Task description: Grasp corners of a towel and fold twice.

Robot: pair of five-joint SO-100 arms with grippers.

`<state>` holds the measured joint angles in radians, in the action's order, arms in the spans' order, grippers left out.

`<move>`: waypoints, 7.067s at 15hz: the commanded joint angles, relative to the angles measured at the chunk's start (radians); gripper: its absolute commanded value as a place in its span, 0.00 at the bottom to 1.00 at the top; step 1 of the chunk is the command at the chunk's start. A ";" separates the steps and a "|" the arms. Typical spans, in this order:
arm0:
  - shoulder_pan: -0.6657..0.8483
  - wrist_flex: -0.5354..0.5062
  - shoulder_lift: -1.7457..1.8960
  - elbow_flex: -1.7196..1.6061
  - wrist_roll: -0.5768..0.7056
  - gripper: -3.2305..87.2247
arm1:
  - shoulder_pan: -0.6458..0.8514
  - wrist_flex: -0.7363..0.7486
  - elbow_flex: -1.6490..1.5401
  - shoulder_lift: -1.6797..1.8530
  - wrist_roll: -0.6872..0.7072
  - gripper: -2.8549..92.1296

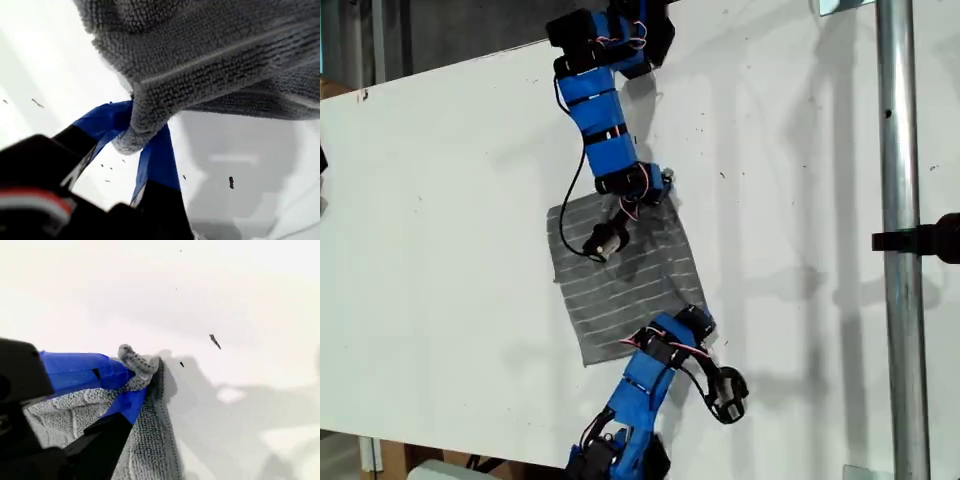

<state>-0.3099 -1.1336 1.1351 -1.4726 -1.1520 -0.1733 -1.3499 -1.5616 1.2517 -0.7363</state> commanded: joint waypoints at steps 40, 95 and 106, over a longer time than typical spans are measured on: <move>0.489 -0.155 1.178 -0.603 0.172 0.42 | 0.476 -0.084 -0.091 0.495 0.046 0.42; 0.508 0.040 2.344 -1.628 0.259 0.01 | 0.514 0.741 -0.649 1.075 -0.187 0.03; 0.453 -0.081 2.342 -1.647 -0.328 0.11 | 0.430 0.009 -1.327 2.037 -0.574 0.05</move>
<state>0.1411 -1.1244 3.4729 -3.1094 -1.2410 0.2746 -1.3376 -2.8670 3.2812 -1.2809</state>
